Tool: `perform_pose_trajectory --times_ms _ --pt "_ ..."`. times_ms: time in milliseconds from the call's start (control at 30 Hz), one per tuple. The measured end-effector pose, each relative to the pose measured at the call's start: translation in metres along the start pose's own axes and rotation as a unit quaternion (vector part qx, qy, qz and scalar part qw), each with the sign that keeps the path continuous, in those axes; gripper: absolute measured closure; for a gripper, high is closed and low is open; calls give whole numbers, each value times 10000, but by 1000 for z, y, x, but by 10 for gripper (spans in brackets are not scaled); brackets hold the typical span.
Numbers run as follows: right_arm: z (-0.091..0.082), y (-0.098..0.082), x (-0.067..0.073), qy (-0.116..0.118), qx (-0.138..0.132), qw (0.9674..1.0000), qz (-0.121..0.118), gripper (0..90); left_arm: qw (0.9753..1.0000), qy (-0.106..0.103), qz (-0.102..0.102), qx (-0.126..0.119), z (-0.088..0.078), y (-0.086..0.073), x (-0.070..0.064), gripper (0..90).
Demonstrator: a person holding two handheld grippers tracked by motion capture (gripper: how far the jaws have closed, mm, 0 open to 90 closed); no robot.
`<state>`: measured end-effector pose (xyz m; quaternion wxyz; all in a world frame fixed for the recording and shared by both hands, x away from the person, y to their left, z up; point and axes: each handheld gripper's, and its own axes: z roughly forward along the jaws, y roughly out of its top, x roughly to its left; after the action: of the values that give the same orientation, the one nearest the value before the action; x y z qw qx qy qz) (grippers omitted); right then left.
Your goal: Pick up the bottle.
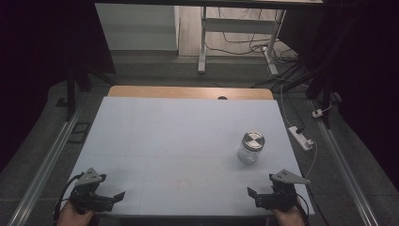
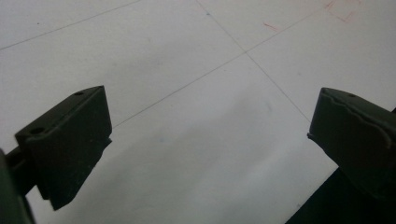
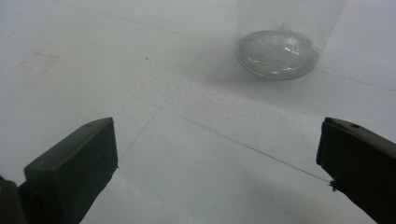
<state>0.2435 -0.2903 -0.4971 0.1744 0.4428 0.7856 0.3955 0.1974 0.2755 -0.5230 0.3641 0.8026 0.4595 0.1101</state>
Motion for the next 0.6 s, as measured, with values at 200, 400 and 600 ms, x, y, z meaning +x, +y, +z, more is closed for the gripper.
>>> perform_pose_trajectory --times_ms 200,400,600 --pt "0 0 -2 102 15 9999 36 0 9999 -118 -8 0 0 0 1 15" --pt "1 0 -2 129 26 9999 49 0 9999 -154 -1 12 0 0 1 19" --pt "1 0 -1 115 55 9999 7 0 9999 -163 -36 35 1 0 2 23"
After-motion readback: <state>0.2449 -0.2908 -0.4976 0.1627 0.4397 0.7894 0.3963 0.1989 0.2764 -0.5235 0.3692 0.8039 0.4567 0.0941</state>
